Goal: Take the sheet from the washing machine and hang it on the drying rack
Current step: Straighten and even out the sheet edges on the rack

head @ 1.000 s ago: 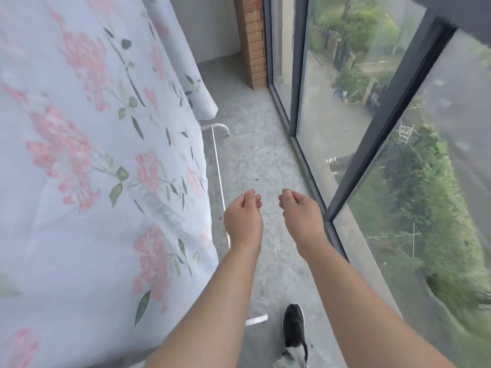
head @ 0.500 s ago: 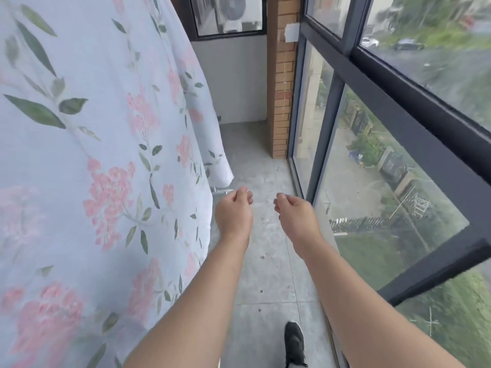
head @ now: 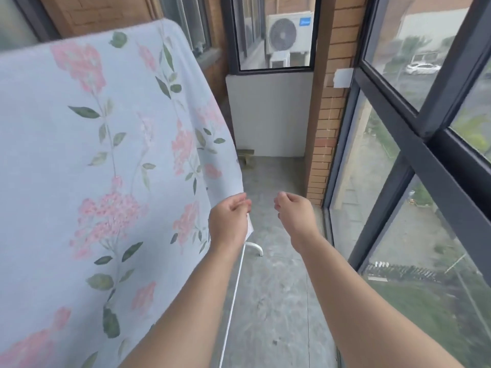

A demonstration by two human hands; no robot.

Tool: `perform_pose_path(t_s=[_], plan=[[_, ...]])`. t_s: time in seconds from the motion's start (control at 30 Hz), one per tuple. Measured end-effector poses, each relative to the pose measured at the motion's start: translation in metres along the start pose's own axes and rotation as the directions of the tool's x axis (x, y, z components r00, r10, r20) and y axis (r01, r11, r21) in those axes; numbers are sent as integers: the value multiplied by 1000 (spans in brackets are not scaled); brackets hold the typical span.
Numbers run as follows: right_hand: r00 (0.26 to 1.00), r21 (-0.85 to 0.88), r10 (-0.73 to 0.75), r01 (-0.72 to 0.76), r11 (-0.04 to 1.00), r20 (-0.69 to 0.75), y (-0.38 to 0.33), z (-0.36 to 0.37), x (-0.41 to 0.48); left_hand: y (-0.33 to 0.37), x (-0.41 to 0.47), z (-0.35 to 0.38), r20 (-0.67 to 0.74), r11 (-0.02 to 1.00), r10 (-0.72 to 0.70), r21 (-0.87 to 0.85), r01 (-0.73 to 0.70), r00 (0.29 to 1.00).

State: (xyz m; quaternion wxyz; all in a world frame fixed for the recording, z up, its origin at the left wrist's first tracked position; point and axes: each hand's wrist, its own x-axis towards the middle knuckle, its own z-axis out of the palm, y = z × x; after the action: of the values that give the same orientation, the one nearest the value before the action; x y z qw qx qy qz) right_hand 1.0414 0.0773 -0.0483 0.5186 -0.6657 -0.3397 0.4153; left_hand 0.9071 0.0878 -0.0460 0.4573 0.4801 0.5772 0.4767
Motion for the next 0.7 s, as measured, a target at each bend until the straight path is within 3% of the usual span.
perform_pose_path(t_s=[0.47, 0.7], plan=[[995, -143, -79, 87, 986, 60, -58, 42, 351, 8, 328, 138, 18, 993, 39, 114, -41, 999], [997, -49, -33, 37, 998, 75, -101, 59, 512, 37, 480, 198, 15, 970, 55, 237, -57, 998]])
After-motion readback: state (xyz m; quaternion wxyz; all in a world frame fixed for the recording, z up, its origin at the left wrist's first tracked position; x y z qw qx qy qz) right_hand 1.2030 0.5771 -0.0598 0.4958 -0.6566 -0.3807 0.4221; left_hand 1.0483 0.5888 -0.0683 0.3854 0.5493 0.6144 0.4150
